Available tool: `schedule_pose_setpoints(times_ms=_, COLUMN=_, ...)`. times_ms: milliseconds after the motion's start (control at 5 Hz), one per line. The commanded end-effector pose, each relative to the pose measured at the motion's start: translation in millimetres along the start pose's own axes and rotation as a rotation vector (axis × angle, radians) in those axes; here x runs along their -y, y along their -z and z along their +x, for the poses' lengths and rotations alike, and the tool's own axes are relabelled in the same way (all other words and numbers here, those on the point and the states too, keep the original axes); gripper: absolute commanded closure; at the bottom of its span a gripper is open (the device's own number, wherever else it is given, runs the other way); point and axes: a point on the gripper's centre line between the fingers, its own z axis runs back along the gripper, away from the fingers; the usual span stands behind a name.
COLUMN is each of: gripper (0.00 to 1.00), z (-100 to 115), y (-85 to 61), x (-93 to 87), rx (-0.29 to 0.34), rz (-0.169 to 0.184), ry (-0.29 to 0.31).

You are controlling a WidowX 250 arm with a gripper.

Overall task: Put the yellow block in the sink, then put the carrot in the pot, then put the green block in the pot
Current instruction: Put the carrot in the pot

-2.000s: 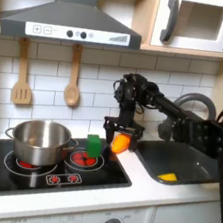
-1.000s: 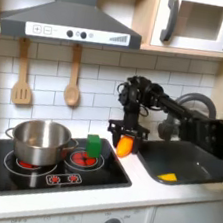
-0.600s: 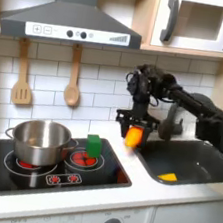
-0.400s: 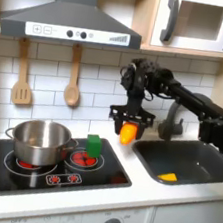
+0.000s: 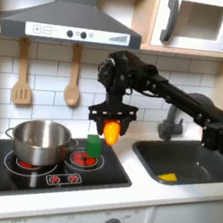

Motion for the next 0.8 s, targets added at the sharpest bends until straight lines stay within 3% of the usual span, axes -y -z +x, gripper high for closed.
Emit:
schedule_pose_setpoints(times_ms=0, gripper=1.00, z=-13, y=-10.5, x=-34.3, rx=0.043, rz=0.057, ry=-0.438)
schedule_pose_setpoints(times_ms=200, gripper=1.00, z=-12, y=-13.8, x=-42.3, rx=0.051, rz=0.083, ry=-0.523)
schedule_pose_setpoints(times_ms=600, gripper=1.00, z=1, y=-34.5, x=-55.0, rx=0.106, rz=0.107, ry=-0.579)
